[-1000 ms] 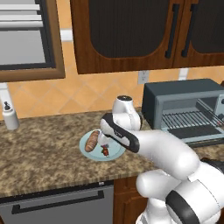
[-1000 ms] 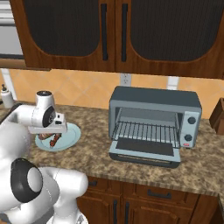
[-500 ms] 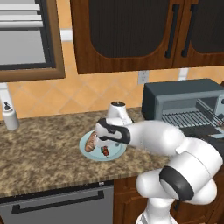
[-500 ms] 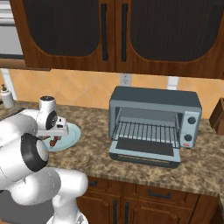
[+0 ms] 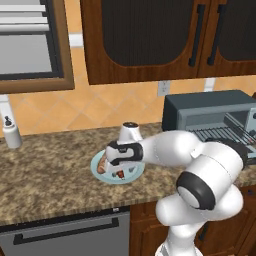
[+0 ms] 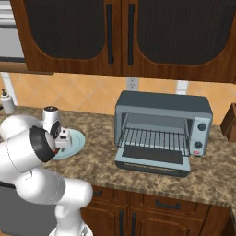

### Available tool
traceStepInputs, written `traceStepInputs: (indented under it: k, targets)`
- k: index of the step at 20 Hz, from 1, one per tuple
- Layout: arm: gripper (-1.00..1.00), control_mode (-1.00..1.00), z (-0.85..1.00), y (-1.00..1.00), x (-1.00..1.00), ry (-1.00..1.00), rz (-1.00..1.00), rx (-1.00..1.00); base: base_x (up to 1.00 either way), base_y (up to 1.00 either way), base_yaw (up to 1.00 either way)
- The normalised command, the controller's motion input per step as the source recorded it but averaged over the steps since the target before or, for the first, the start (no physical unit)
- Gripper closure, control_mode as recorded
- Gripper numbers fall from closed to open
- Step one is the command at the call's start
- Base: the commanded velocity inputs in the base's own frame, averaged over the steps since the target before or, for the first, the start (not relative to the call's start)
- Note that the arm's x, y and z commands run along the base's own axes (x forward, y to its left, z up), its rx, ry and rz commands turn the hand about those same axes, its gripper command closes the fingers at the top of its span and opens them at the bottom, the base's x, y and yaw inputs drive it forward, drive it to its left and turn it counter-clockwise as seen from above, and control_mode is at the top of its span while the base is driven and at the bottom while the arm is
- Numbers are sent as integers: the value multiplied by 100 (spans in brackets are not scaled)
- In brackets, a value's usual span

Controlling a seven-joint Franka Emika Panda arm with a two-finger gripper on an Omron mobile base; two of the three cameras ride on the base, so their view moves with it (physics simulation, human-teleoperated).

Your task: Pick up the kebab skewer and baguette bread, and place them inside the toaster oven. Close the toaster oven door and start by setting the timer.

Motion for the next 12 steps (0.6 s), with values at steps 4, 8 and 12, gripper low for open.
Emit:
traceStepInputs:
  k: [4, 8, 12]
  targets:
    - [-100, -100, -26, 10, 23, 5, 0, 0, 0, 0, 0]
    - [-100, -100, -14, 0, 13, 2, 0, 0, 0, 0, 0]
    - [-100, -100, -24, 5, 8, 1, 0, 0, 0, 0, 0]
